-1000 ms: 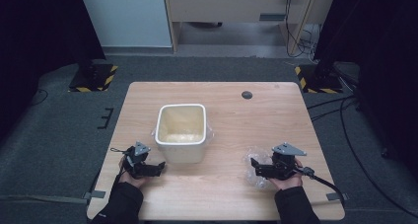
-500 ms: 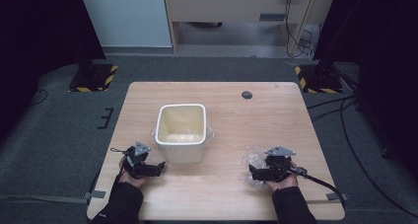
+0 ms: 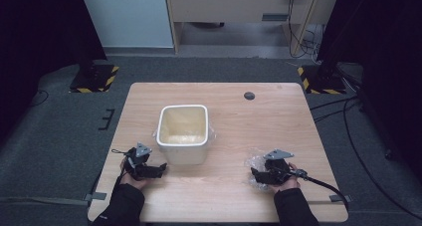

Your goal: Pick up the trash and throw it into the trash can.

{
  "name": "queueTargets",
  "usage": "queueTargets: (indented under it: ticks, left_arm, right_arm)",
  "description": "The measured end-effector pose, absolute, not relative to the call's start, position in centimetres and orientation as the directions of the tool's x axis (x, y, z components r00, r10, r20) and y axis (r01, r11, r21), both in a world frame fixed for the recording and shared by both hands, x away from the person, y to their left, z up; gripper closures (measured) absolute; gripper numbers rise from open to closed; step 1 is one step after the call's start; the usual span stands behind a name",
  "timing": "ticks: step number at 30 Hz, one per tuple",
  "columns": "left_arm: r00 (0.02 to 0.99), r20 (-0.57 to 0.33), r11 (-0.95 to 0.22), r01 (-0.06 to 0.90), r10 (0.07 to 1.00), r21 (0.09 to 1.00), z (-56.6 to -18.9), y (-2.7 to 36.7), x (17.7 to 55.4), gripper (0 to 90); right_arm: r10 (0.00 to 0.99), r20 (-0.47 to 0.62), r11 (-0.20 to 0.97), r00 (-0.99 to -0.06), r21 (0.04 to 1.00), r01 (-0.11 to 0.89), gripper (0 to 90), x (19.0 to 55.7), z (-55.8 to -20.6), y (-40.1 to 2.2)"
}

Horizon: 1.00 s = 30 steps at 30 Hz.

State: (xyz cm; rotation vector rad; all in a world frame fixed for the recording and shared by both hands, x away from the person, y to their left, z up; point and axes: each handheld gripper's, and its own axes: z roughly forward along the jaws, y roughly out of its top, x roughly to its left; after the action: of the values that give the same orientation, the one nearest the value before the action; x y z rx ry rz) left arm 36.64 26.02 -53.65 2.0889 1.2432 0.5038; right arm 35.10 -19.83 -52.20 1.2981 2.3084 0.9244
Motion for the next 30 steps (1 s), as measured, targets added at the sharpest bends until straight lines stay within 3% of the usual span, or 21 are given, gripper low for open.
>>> queueTargets:
  ticks: [7, 11, 30]
  left_arm:
    - [0.477, -0.001, -0.342, 0.630, 0.879, 0.697, -53.6, 26.0, 36.6, 0.0]
    - [0.477, -0.001, -0.341, 0.630, 0.879, 0.697, -53.6, 26.0, 36.6, 0.0]
    - [0.478, -0.001, -0.342, 0.630, 0.879, 0.697, -53.6, 26.0, 36.6, 0.0]
  right_arm:
    - [0.839, 0.037, 0.380, -0.542, 0.675, 0.633, 53.6, 35.2, -51.9, -20.0]
    - [0.841, 0.049, 0.369, -0.538, 0.676, 0.638, 59.4, 35.3, -51.6, -20.3]
    - [0.846, 0.071, 0.255, -0.529, 0.816, 0.519, 59.6, 34.6, -47.4, -22.5]
